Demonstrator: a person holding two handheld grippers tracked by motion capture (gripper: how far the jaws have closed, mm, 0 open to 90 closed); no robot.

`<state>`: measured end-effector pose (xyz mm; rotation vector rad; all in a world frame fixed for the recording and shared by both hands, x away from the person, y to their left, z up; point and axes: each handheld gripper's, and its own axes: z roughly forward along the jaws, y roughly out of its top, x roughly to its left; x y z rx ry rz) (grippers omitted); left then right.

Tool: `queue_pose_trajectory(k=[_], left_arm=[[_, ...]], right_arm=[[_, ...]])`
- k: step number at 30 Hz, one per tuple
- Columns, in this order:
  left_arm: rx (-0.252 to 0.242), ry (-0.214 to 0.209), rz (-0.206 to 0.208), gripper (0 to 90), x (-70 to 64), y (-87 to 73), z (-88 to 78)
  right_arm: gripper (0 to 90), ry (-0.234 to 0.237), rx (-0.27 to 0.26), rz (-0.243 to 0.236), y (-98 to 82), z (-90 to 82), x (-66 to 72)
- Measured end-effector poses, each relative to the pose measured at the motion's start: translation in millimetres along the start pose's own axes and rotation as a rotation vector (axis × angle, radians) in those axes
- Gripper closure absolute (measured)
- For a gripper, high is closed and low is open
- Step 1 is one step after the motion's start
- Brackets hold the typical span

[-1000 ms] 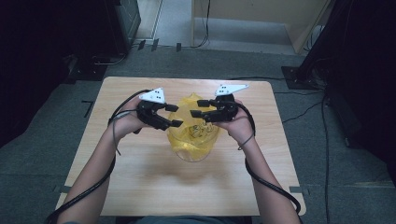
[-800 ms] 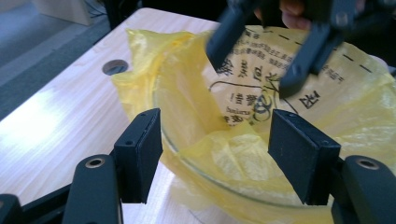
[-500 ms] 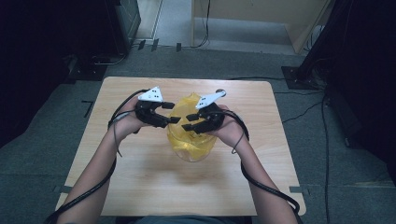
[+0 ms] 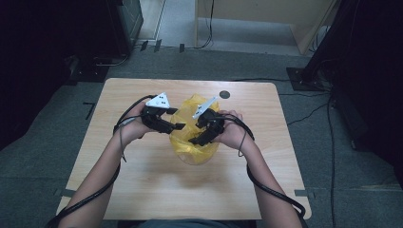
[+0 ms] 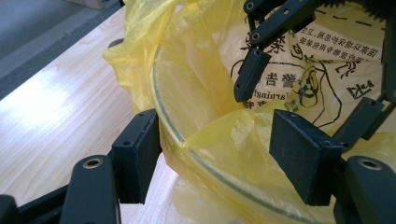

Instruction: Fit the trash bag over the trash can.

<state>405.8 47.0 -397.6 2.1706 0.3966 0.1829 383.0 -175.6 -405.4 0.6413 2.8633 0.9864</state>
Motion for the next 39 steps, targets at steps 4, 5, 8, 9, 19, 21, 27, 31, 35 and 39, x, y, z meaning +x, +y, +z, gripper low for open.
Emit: queue_pose_trajectory(k=[4, 5, 8, 9, 19, 21, 27, 31, 35, 39], left_arm=[[0.000, 0.007, -0.011, 32.5, 0.2, -0.9, 2.9], [-0.002, 0.008, -0.017, 32.5, 0.3, -1.1, 3.1], [-0.003, 0.006, -0.035, 32.4, 0.7, -1.8, 3.7], [-0.003, 0.007, -0.042, 32.2, 0.7, -1.9, 3.8], [-0.013, 0.035, -0.025, 32.7, 2.2, -1.3, 3.6], [-0.029, 0.046, -0.022, 33.4, 3.9, 2.0, 2.3], [-0.030, 0.066, -0.029, 33.4, 7.3, 9.1, 6.6], [-0.015, 0.074, -0.031, 32.9, 10.3, 12.6, 10.3], [0.020, 0.098, -0.025, 32.7, 14.4, 15.3, 12.2], [0.068, 0.119, -0.014, 34.8, 17.9, 14.5, 14.6]], right_arm=[[32.3, -0.041, -0.024, 0.067, -1.0, -1.0, -4.4], [30.9, -0.063, -0.025, 0.058, -0.5, -0.9, -4.5], [32.4, -0.100, -0.017, 0.035, 0.7, -0.3, -2.8], [33.4, -0.119, -0.020, 0.021, 0.9, -0.4, -2.6], [35.5, -0.154, -0.108, -0.024, 0.4, -2.4, -7.7], [35.8, -0.108, -0.138, -0.008, -1.4, -2.7, -8.9], [35.3, -0.032, -0.142, -0.084, 3.9, -1.2, -2.5], [36.8, 0.017, -0.126, -0.069, 5.6, 1.1, 0.3], [39.0, 0.035, -0.129, -0.036, 4.3, 1.2, -1.1], [38.6, 0.036, -0.138, 0.068, 1.5, 0.9, -2.0]])
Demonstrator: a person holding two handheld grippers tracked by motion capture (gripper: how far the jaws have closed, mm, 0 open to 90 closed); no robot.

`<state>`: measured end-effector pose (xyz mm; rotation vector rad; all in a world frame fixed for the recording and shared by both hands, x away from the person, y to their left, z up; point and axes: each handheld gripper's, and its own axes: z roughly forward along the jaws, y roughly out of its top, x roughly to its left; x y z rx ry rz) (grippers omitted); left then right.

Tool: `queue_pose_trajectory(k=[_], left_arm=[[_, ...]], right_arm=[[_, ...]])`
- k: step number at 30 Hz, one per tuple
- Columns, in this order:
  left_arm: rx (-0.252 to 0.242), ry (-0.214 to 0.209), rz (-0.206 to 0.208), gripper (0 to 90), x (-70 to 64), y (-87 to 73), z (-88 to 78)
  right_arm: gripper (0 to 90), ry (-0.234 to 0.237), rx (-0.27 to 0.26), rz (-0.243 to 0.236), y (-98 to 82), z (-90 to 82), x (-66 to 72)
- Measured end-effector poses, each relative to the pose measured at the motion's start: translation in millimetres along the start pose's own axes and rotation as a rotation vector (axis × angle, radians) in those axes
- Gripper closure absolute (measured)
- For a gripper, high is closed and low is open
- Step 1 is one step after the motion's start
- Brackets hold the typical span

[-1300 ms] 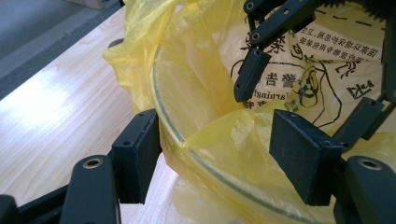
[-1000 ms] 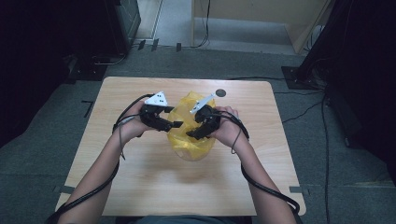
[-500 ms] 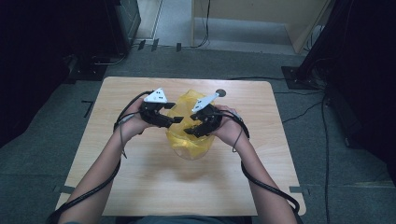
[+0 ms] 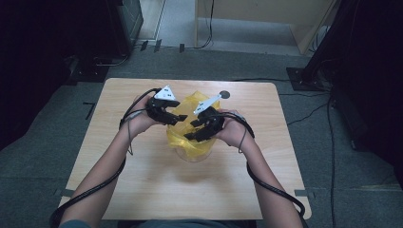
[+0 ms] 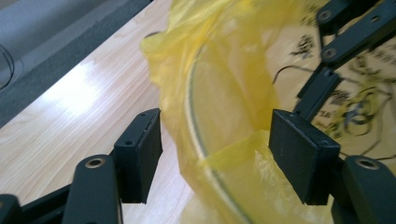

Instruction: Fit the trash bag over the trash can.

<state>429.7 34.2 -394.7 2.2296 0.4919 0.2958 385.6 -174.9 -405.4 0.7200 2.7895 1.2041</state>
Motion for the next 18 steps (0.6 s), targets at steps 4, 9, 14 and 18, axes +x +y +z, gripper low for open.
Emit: queue_pose_trajectory(k=[4, 9, 14, 18], left_arm=[[0.005, 0.018, -0.028, 35.8, 2.6, -4.7, 2.6], [-0.017, 0.011, -0.032, 35.9, 2.2, -6.3, 2.2], [-0.068, -0.046, -0.054, 35.8, 1.9, -4.7, -1.5], [-0.077, -0.049, -0.048, 35.8, 0.2, -4.4, -5.4]], right_arm=[[37.8, 0.007, 0.001, 0.047, -2.5, -1.4, 0.6], [32.7, 0.004, -0.009, 0.049, -3.7, -2.4, 0.5], [26.6, -0.028, -0.030, -0.084, -1.5, -4.1, 0.9], [26.6, -0.039, -0.080, -0.071, 1.8, -6.8, -1.0]])
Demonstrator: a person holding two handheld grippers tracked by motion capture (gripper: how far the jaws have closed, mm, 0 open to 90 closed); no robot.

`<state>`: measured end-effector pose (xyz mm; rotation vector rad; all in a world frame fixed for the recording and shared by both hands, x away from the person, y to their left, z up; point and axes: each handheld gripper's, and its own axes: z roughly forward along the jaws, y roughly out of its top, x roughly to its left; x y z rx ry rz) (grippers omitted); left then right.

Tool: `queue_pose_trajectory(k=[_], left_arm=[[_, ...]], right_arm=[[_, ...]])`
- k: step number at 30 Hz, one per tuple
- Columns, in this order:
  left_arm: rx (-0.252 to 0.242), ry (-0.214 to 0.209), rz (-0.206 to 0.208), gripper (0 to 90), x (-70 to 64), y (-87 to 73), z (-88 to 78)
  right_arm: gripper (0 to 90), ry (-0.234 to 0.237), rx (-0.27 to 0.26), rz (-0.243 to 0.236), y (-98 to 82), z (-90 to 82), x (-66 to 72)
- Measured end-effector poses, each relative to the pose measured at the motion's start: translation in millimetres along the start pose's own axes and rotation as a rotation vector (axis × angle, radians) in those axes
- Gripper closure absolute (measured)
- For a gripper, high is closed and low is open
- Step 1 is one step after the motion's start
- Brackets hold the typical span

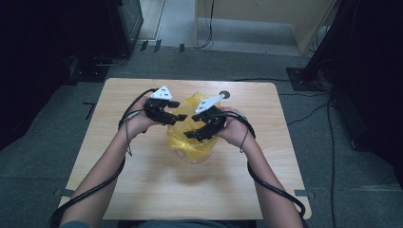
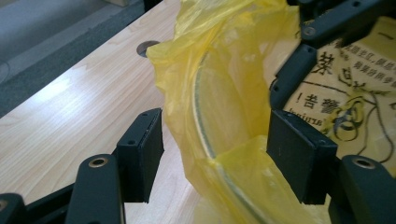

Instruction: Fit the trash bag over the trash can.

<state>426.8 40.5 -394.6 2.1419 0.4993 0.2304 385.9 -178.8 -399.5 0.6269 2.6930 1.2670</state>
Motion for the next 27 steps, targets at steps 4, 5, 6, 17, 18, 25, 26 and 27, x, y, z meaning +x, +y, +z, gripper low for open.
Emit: queue_pose_trajectory(k=[4, 5, 6, 17, 18, 25, 26, 27], left_arm=[[-0.007, -0.013, -0.004, 35.8, -1.8, -0.9, -4.3], [-0.003, -0.013, -0.004, 35.8, -2.1, -1.4, -4.8], [0.003, -0.014, -0.003, 35.8, -2.1, -2.0, -5.2], [0.023, -0.015, -0.007, 35.8, -2.5, -7.8, -5.2], [0.025, -0.013, -0.007, 35.8, -2.2, -8.0, -5.2], [0.027, -0.007, -0.007, 35.8, -1.4, -8.6, -6.0], [0.025, -0.006, -0.008, 35.8, -1.5, -8.6, -6.2], [0.023, -0.005, -0.009, 35.8, -1.7, -8.6, -6.4]], right_arm=[[26.2, -0.028, -0.004, 0.020, 2.1, -1.0, -4.6], [24.8, -0.032, 0.004, 0.024, 1.9, 0.1, -6.1], [25.6, -0.039, 0.017, 0.027, 1.4, 1.3, -7.5], [25.8, -0.074, 0.115, -0.090, 2.1, 6.4, -8.3], [24.9, -0.063, 0.117, -0.095, 1.5, 6.4, -8.3], [25.4, 0.012, 0.163, -0.104, -1.6, 7.4, -6.6], [25.5, 0.015, 0.163, -0.101, -1.6, 7.3, -6.9], [25.4, 0.015, 0.160, -0.100, -1.7, 7.2, -7.1]])
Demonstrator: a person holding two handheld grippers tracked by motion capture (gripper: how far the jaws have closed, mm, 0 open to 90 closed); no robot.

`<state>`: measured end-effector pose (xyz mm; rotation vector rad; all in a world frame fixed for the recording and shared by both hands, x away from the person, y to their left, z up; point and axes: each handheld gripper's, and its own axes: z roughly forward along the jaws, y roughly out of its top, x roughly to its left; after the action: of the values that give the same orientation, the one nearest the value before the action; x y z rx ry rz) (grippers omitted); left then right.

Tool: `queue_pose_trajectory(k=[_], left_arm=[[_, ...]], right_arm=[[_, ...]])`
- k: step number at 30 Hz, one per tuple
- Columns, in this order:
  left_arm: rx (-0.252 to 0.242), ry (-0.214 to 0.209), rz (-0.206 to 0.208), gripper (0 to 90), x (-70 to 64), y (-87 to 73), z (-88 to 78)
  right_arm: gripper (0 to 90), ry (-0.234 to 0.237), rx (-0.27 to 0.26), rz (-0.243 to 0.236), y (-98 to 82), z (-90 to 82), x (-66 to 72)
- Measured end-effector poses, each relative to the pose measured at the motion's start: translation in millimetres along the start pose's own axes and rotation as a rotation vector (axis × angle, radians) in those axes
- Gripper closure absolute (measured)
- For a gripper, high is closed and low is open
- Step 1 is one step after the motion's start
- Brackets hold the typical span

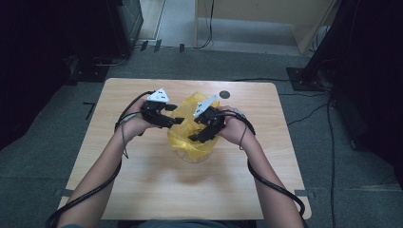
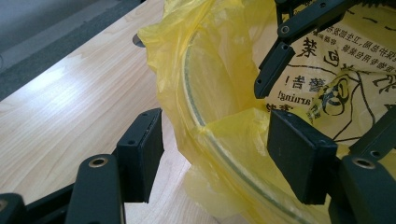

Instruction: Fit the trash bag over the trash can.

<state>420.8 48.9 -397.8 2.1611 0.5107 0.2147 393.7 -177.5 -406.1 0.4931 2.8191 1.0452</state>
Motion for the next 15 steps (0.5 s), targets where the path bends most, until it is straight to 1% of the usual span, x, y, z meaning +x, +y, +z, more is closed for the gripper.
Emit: queue_pose_trajectory(k=[3, 6, 9, 12, 15], left_arm=[[-0.003, -0.005, 0.002, 35.8, -0.6, 0.7, -0.7], [-0.008, -0.005, 0.000, 35.6, -1.6, 1.4, -1.6], [-0.021, -0.004, 0.001, 35.6, -1.7, 2.1, -4.4], [-0.027, -0.001, 0.002, 35.5, -2.1, 3.1, -6.7], [-0.022, -0.004, 0.002, 35.5, -2.5, 3.1, -7.5]], right_arm=[[24.1, -0.007, -0.026, 0.032, -0.3, -1.4, -0.5], [24.4, -0.021, -0.073, 0.038, 1.5, -3.7, -1.8], [24.3, -0.018, -0.092, 0.048, 5.9, -7.5, -2.3], [23.8, -0.030, -0.108, 0.047, 10.6, -10.3, -4.8], [23.5, -0.035, -0.138, 0.077, 13.7, -11.8, -9.5]])
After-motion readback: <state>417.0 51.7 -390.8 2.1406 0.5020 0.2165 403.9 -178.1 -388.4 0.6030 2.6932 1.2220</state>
